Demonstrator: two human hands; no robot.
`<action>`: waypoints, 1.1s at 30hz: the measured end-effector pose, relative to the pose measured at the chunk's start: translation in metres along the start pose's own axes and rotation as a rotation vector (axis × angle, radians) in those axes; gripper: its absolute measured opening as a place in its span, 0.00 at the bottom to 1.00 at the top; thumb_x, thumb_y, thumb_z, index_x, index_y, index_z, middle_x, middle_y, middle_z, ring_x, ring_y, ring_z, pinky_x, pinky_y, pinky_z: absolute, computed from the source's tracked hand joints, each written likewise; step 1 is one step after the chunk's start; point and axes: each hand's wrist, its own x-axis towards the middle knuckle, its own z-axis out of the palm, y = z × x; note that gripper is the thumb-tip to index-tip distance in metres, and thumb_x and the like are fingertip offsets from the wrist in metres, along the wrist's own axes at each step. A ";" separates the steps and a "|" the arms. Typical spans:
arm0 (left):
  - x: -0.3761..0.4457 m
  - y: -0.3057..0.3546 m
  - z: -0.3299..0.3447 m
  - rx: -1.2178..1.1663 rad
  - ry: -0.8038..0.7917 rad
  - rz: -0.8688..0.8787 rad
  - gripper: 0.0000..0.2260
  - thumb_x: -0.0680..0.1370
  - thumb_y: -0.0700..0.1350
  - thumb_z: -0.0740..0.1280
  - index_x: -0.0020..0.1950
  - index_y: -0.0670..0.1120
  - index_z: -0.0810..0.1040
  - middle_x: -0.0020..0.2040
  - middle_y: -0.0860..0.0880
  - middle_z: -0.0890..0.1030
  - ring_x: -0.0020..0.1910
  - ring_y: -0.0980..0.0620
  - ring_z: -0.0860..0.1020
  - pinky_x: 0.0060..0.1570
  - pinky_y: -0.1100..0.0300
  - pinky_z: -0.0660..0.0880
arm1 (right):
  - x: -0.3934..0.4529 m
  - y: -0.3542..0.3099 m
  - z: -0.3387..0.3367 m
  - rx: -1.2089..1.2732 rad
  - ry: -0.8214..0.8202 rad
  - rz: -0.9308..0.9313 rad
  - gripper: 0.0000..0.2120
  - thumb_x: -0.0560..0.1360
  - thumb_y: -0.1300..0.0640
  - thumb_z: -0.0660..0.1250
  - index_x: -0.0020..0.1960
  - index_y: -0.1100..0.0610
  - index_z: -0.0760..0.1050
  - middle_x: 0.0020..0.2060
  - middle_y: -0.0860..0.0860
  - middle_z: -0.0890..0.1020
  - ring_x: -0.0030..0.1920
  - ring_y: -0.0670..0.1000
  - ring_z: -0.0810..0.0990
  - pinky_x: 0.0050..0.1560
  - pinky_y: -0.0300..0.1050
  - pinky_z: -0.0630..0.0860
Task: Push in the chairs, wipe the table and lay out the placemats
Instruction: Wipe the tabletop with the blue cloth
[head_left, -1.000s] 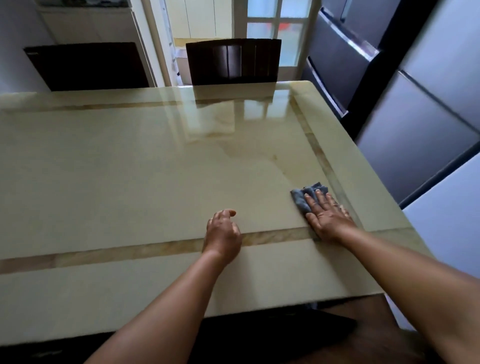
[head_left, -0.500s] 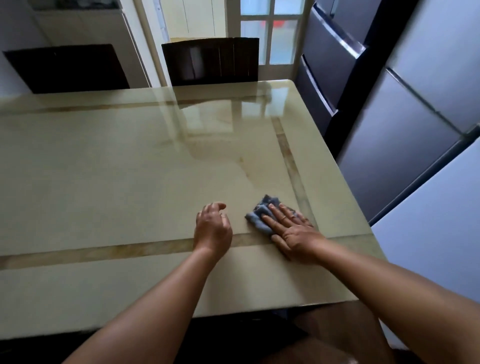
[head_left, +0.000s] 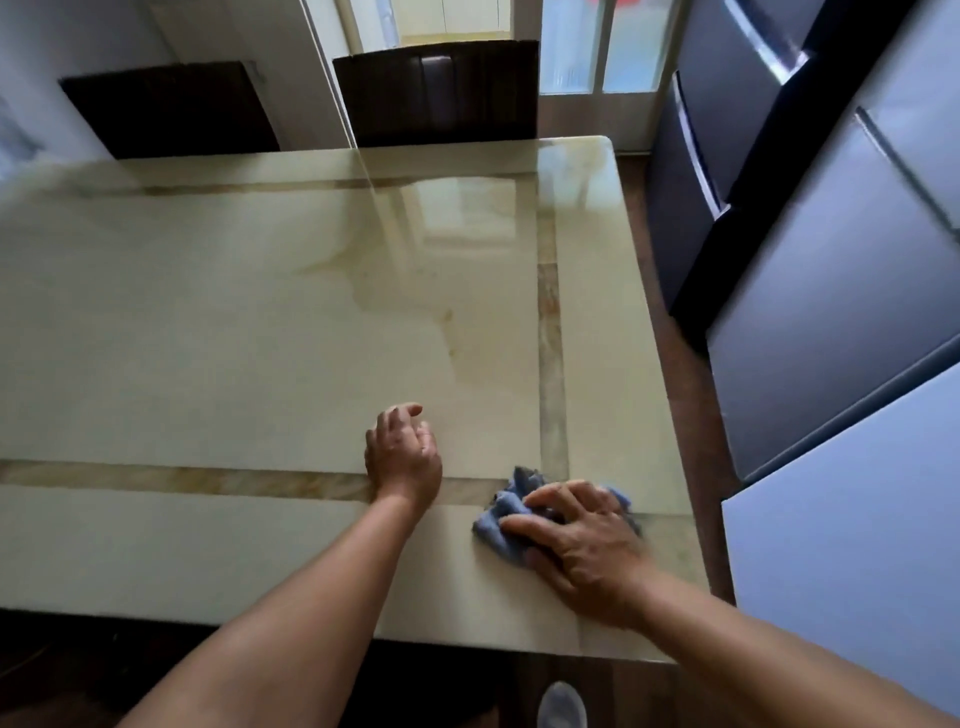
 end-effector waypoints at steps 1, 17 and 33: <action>-0.001 -0.003 0.002 -0.005 0.017 0.009 0.21 0.72 0.48 0.51 0.59 0.43 0.74 0.62 0.42 0.75 0.62 0.42 0.70 0.62 0.56 0.61 | -0.008 -0.002 0.006 0.014 0.044 -0.056 0.16 0.75 0.39 0.55 0.61 0.36 0.69 0.57 0.43 0.73 0.56 0.48 0.70 0.55 0.43 0.68; 0.000 -0.011 0.011 0.008 0.016 0.076 0.22 0.70 0.50 0.51 0.59 0.47 0.75 0.65 0.46 0.72 0.65 0.43 0.66 0.65 0.54 0.59 | 0.039 0.005 0.002 -0.106 -0.216 0.257 0.36 0.68 0.36 0.29 0.75 0.42 0.38 0.74 0.42 0.36 0.76 0.48 0.35 0.72 0.44 0.34; 0.002 -0.010 0.012 -0.008 0.029 0.005 0.14 0.78 0.49 0.55 0.56 0.48 0.76 0.64 0.49 0.73 0.63 0.45 0.67 0.64 0.56 0.59 | 0.098 0.027 -0.005 -0.135 -0.187 0.005 0.40 0.65 0.29 0.22 0.74 0.40 0.39 0.71 0.37 0.39 0.73 0.43 0.34 0.73 0.44 0.36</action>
